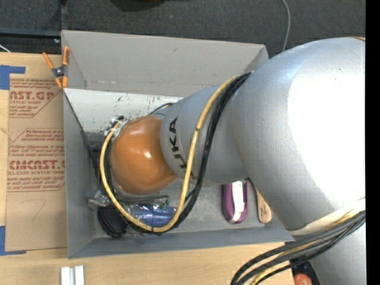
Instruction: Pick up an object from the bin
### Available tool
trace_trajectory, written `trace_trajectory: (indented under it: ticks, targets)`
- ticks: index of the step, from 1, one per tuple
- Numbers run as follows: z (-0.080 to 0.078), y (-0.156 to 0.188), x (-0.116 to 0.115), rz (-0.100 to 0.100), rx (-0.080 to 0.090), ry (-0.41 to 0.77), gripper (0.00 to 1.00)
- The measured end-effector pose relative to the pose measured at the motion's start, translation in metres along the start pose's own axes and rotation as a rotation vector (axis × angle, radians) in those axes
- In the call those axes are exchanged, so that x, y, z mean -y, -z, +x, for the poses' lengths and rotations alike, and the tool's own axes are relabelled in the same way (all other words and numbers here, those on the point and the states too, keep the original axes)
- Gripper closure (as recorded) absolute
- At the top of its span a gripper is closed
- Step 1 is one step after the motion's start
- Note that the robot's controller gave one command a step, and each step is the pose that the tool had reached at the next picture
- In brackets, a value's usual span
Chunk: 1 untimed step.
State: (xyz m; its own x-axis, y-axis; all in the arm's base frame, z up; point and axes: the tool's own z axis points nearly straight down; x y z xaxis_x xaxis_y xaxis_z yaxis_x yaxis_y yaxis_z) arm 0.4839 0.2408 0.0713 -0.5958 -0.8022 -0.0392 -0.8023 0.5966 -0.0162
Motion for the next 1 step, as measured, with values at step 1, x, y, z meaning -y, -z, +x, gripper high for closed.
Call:
trace_trajectory:
  ticks: [1]
  targets:
    - [-0.0094,0.1415,0.0062,-0.009,-0.017,-0.277,0.00]
